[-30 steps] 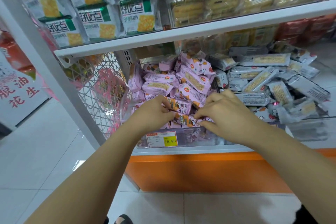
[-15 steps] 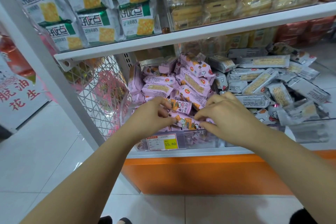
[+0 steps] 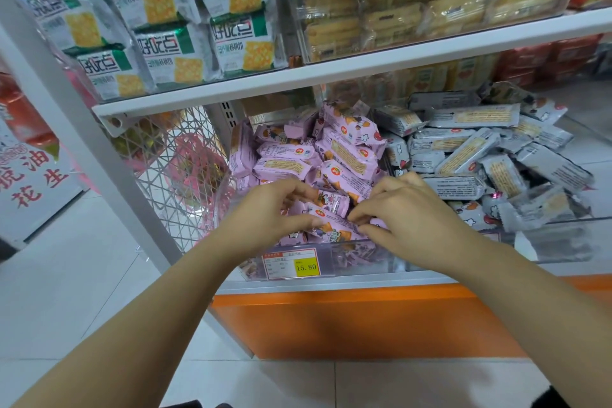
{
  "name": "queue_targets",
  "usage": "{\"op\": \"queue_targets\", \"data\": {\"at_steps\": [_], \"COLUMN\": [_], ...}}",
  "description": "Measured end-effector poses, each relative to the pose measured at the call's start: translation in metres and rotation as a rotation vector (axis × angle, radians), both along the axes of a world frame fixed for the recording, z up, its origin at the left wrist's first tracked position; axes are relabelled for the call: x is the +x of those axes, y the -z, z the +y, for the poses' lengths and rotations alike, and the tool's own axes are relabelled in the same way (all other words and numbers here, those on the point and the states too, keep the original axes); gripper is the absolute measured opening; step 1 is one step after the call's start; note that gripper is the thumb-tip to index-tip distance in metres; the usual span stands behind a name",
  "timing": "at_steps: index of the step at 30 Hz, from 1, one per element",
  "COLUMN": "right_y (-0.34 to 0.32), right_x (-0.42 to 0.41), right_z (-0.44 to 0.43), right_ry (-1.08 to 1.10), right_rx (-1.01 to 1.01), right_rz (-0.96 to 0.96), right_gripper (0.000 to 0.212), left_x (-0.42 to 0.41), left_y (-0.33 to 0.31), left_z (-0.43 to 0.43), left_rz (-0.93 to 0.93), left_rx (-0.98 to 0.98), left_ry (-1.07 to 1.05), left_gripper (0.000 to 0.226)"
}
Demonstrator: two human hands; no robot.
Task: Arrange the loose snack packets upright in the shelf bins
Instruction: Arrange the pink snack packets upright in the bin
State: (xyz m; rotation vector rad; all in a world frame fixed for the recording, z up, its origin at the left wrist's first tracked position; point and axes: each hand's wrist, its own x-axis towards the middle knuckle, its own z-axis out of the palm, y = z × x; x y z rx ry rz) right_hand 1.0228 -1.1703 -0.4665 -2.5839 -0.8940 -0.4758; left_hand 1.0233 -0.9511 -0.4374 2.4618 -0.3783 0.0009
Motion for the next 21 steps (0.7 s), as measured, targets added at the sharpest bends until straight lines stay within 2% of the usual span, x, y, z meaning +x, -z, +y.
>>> {"op": "queue_targets", "data": {"at_steps": [3,7,13,17,21], "right_y": [-0.001,-0.002,-0.003,-0.003,-0.003], "right_x": [0.000,-0.001,-0.001,-0.001,-0.002], "right_z": [0.000,-0.003,-0.004,-0.004,-0.003], "right_ry": [0.002,0.005,0.001,0.010,0.012], "right_rx": [0.010,0.009,0.026,0.014,0.002], "right_rz": [0.013,0.036,0.048,0.045,0.050], "right_gripper": [0.020,0.021,0.023,0.024,0.024], "left_x": [-0.004,-0.006,0.000,0.004,0.008], "left_y": [-0.001,-0.010,-0.018,-0.021,-0.027], "left_z": [-0.003,-0.004,0.008,0.002,-0.006], "left_rz": [-0.072,-0.150,-0.184,-0.197,-0.163], "left_rx": [-0.063,-0.116,0.030,0.181,0.249], "left_ry": [0.025,0.025,0.035,0.128,0.175], "left_gripper": [0.032,0.030,0.037,0.044,0.040]}}
